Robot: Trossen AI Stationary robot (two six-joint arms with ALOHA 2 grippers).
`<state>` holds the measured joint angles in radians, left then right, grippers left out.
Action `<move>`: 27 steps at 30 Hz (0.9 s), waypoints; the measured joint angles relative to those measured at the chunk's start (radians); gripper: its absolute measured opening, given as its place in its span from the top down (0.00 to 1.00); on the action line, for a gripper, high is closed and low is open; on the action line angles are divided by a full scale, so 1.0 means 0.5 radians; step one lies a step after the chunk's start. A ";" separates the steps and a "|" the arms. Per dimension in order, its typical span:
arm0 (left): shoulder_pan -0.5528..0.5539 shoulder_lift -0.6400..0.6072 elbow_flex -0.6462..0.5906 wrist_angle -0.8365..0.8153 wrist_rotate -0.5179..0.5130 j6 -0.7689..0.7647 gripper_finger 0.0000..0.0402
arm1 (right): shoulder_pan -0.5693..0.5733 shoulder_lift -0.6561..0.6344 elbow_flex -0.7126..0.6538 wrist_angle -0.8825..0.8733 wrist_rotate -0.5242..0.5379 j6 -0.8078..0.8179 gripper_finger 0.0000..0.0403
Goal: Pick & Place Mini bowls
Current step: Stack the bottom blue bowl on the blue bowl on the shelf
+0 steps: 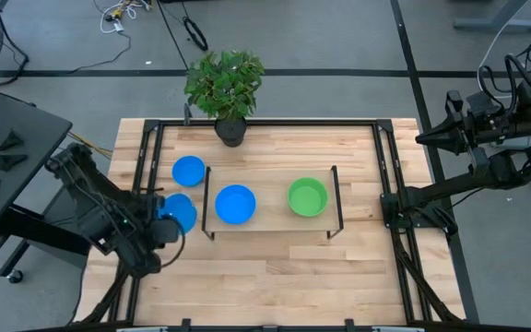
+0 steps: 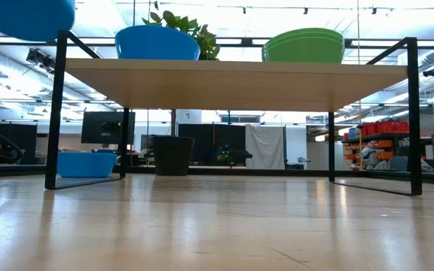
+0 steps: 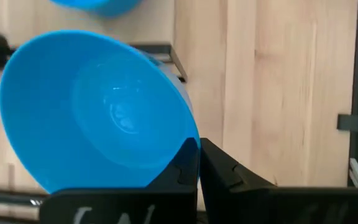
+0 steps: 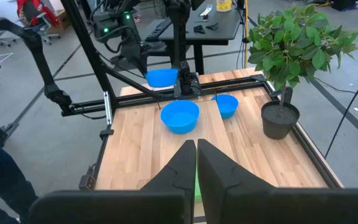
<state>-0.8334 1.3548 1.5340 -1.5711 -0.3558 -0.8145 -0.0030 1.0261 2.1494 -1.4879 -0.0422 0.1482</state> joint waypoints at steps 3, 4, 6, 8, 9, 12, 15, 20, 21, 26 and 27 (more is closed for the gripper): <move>0.097 0.023 0.098 -0.001 -0.018 0.149 0.99 | 0.000 0.000 0.000 0.000 -0.001 0.000 0.95; 0.133 0.037 0.142 -0.001 -0.022 0.205 0.99 | 0.000 0.000 0.000 0.001 0.000 0.000 0.95; 0.204 0.073 0.239 0.000 -0.024 0.325 0.99 | 0.000 0.000 0.000 0.000 -0.001 0.000 0.95; 0.270 0.106 0.335 0.000 -0.031 0.428 0.99 | 0.000 0.000 0.000 0.000 0.000 0.000 0.95; 0.302 0.124 0.379 -0.001 -0.033 0.478 0.99 | 0.000 0.000 0.000 0.000 -0.001 0.000 0.95; 0.394 0.180 0.484 -0.001 -0.032 0.640 0.99 | 0.000 0.000 0.000 0.000 -0.001 0.000 0.95; 0.486 0.232 0.576 0.000 -0.030 0.784 0.99 | 0.000 0.000 0.000 0.000 -0.001 0.000 0.95; 0.631 0.307 0.683 -0.001 -0.021 0.968 0.99 | 0.000 0.000 0.000 0.000 -0.001 0.000 0.95; 0.657 0.322 0.698 -0.001 -0.013 1.002 0.99 | 0.000 0.000 0.000 0.000 -0.001 0.000 0.95; 0.771 0.401 0.762 -0.001 0.026 1.140 0.99 | 0.000 0.000 0.000 0.000 0.000 0.000 0.95; 0.790 0.419 0.776 -0.001 0.034 1.170 0.99 | 0.000 0.000 -0.001 0.000 -0.001 0.000 0.95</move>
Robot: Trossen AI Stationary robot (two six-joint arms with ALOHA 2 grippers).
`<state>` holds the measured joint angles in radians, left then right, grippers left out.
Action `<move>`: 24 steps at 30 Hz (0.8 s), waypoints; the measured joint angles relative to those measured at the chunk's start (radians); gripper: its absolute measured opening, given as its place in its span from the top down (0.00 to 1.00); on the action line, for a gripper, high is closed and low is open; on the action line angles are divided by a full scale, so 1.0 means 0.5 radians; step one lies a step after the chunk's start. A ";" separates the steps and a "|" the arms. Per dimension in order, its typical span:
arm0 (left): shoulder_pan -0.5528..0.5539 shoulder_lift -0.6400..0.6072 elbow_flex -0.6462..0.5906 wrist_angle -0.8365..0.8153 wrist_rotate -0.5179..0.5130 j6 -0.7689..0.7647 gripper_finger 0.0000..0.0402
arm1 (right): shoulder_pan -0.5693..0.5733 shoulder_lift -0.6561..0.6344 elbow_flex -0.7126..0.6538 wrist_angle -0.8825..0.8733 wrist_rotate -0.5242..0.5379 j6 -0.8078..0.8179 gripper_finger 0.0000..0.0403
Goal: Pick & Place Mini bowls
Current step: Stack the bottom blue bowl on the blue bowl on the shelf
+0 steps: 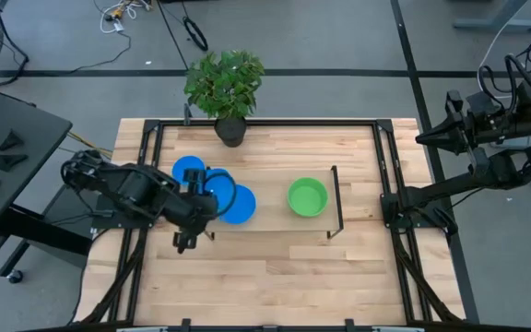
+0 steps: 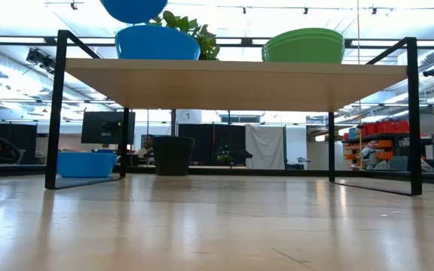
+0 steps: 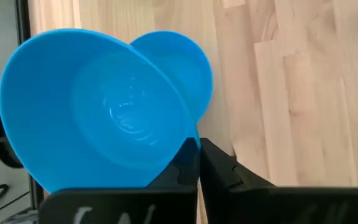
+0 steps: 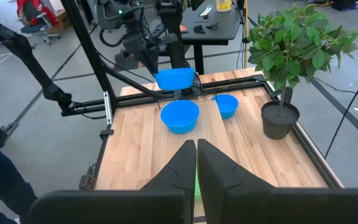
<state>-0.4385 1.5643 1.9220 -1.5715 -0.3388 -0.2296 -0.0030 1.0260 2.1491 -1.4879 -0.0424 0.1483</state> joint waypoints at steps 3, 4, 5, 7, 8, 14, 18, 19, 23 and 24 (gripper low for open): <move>0.042 0.049 0.031 0.001 0.006 0.074 0.99 | 0.000 0.001 0.001 0.000 0.000 0.000 0.95; 0.054 0.063 0.037 0.002 0.006 0.101 0.99 | 0.000 0.000 0.001 0.000 0.000 0.000 0.95; 0.065 0.079 0.043 0.000 0.007 0.118 0.99 | 0.000 0.001 0.001 0.000 0.001 0.000 0.95; 0.081 0.105 0.045 0.000 0.011 0.156 0.99 | -0.001 0.000 0.001 0.000 0.000 0.000 0.95; 0.092 0.117 0.045 0.001 0.028 0.173 0.99 | -0.001 0.000 0.001 0.000 0.000 0.000 0.95; 0.142 0.194 0.045 0.000 0.074 0.272 0.99 | 0.000 0.000 0.001 0.000 0.001 0.000 0.95; 0.179 0.252 0.045 0.001 0.080 0.345 0.99 | -0.001 0.001 0.001 0.000 0.000 0.000 0.95; 0.186 0.265 0.045 0.001 0.085 0.371 0.99 | 0.000 0.000 0.001 0.001 0.000 0.000 0.95; 0.215 0.314 0.045 0.000 0.096 0.446 0.99 | 0.000 0.001 0.001 0.001 0.000 0.000 0.95; 0.221 0.328 0.045 0.001 0.097 0.461 0.99 | 0.000 0.001 0.001 0.000 0.000 0.000 0.95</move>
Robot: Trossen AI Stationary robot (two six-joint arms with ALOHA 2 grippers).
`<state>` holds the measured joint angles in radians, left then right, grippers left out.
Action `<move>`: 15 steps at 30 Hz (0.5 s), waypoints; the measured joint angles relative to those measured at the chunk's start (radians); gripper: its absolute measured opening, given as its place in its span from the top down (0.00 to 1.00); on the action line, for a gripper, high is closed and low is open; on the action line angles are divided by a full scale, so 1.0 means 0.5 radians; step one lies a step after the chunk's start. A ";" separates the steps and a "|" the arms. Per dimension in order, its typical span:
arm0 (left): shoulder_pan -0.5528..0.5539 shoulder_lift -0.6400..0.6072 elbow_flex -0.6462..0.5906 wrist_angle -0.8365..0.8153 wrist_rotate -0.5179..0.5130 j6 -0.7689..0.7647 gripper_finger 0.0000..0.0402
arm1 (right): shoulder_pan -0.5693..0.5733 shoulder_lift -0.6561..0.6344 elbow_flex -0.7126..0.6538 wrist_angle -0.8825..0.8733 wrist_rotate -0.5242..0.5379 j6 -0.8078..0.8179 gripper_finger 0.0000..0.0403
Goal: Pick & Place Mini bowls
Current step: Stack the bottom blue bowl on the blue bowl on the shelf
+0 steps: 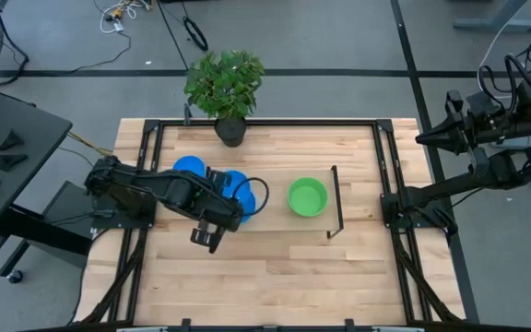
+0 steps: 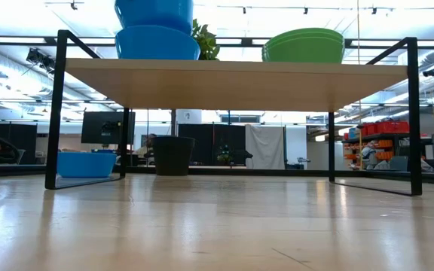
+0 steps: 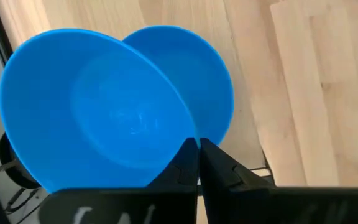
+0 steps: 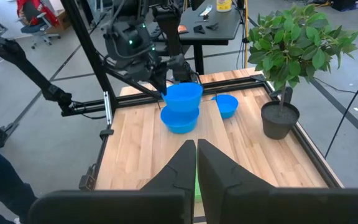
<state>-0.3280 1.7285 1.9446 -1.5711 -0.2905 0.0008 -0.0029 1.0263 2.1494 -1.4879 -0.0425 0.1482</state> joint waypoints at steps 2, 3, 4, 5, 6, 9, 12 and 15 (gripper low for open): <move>0.008 0.020 0.000 0.000 -0.001 0.024 0.99 | 0.000 -0.001 0.000 0.000 0.001 0.000 0.95; 0.011 0.024 0.000 0.001 0.000 0.031 0.99 | 0.000 0.000 0.000 0.001 0.000 0.000 0.95; 0.011 0.036 0.000 0.001 -0.001 0.037 0.99 | 0.000 0.000 0.000 0.000 0.000 0.000 0.95; 0.011 0.041 0.001 -0.001 -0.002 0.052 0.99 | -0.001 -0.001 0.000 0.001 0.000 0.000 0.95; 0.011 0.048 0.001 0.000 0.000 0.067 0.99 | 0.000 0.000 0.000 0.000 0.000 0.000 0.95; 0.011 0.070 0.000 -0.001 0.000 0.077 0.99 | 0.000 -0.001 0.000 0.001 0.001 0.000 0.95; 0.011 0.081 -0.001 0.000 0.000 0.084 0.99 | -0.001 0.000 -0.001 0.001 0.000 0.000 0.95; 0.011 0.081 -0.001 0.000 -0.001 0.097 0.99 | 0.000 0.000 0.000 0.001 0.001 0.000 0.95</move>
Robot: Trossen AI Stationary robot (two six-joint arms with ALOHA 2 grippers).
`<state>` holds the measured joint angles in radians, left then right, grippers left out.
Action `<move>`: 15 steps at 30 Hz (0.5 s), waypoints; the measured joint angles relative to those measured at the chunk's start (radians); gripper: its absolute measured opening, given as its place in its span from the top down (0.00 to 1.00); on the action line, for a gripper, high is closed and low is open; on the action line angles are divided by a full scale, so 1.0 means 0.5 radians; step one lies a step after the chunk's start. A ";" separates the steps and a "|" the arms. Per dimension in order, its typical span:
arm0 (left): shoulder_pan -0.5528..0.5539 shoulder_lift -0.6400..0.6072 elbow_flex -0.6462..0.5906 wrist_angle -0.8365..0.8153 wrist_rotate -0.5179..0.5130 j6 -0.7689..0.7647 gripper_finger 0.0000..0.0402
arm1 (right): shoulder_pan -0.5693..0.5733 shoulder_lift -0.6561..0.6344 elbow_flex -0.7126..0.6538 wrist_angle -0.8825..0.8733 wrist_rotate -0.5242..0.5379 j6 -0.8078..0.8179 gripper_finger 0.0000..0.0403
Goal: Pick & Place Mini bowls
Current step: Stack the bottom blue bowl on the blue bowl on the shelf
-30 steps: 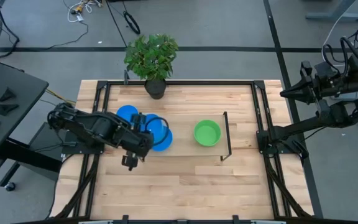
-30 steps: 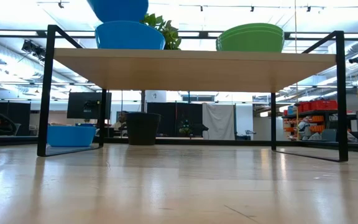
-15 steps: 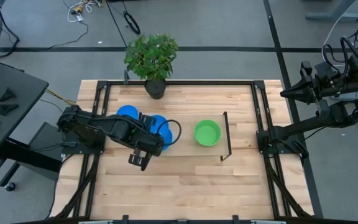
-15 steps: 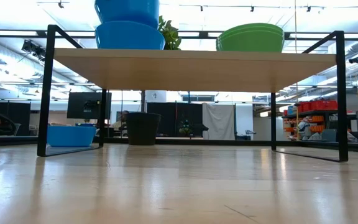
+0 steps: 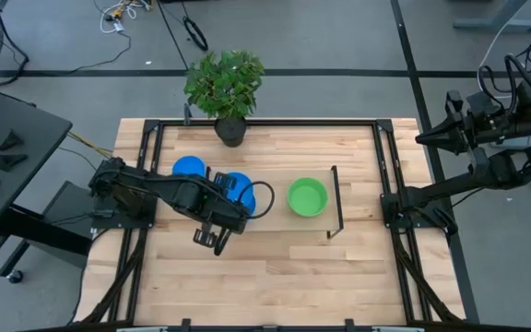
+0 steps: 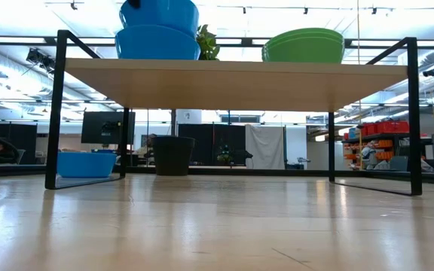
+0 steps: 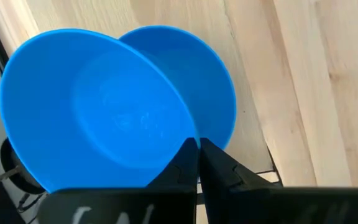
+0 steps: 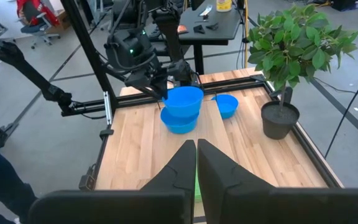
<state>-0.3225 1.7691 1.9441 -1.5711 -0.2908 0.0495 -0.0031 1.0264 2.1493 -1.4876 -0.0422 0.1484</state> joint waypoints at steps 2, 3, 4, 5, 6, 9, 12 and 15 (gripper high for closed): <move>0.000 0.000 0.000 0.001 0.002 0.001 0.99 | 0.000 0.000 0.000 -0.001 -0.001 0.000 0.95; 0.000 0.000 0.000 0.000 0.010 0.004 0.99 | 0.000 0.000 0.000 0.000 0.000 0.000 0.95; 0.000 0.000 0.000 0.000 0.023 0.015 0.99 | 0.000 0.000 0.000 -0.001 -0.001 0.000 0.95; 0.000 0.000 0.000 0.000 0.034 0.019 0.99 | 0.000 0.000 0.000 0.000 0.000 0.000 0.95; 0.000 0.000 0.000 0.001 0.051 0.020 0.99 | 0.000 0.000 0.000 0.000 -0.001 0.000 0.95; -0.015 0.000 0.000 0.001 0.067 0.021 0.99 | 0.000 0.000 0.000 -0.001 0.000 0.000 0.95; -0.020 0.000 0.000 0.000 0.079 0.029 0.99 | 0.000 0.000 0.000 0.000 -0.001 0.000 0.95; -0.027 0.000 -0.001 0.000 0.105 0.030 0.99 | 0.000 0.000 0.000 -0.001 0.000 0.000 0.95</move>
<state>-0.3359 1.7691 1.9438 -1.5709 -0.2382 0.0647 -0.0029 1.0264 2.1492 -1.4879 -0.0422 0.1484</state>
